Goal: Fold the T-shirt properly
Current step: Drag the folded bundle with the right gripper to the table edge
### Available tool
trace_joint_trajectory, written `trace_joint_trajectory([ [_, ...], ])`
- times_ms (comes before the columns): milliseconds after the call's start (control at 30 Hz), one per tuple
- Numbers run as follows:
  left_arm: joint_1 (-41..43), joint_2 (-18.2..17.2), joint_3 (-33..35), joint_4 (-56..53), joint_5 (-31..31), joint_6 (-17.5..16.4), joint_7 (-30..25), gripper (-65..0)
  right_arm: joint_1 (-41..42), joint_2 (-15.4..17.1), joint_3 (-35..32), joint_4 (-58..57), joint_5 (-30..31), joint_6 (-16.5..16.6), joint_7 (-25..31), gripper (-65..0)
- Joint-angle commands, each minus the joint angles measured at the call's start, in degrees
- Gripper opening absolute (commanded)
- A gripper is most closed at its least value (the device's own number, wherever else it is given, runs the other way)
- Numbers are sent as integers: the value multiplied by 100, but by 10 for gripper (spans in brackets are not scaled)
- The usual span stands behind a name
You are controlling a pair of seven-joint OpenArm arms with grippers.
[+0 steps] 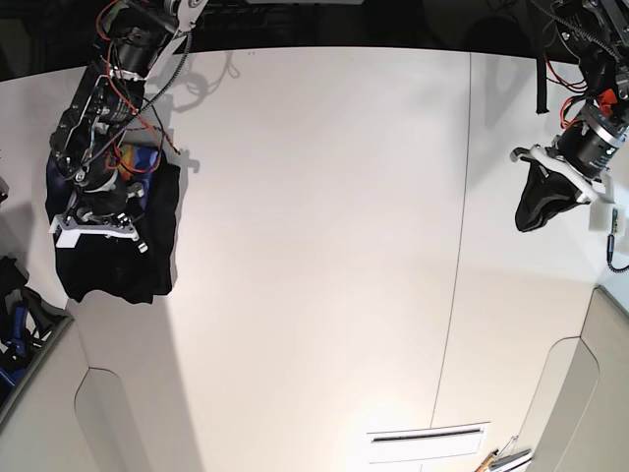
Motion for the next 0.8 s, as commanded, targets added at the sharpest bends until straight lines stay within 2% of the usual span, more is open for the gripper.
trace_joint_trajectory([
  [0, -42, -79, -22, 90, -122, 2, -129, -612, 144, 52, 13, 249, -28, 24, -35, -650],
  [100, -46, -79, -22, 90, -127, 2, -160, -611, 358, 52, -153, 817, -33, 151, -155, -650],
  [233, -46, -81, -22, 92, -129, -2, -197, -612, 529, 101, -715, 1585, -28, 542, -319, -650],
  [333, -44, -81, -57, 103, -125, -4, -188, -650, 487, 258, -1252, 2197, -28, 931, -715, -650],
  [400, -44, -81, -151, 131, -127, -2, -188, -650, 382, 426, -1602, 2559, -31, 1145, -896, -650],
  [567, 223, -90, -785, 330, -245, 0, -125, -650, -546, 909, -2288, 3401, -31, 1305, -1003, -650],
  [767, 879, -229, -1749, 424, -1202, -7, 387, -650, -2004, 1325, -2544, 4138, 11, 1375, -1333, -650],
])
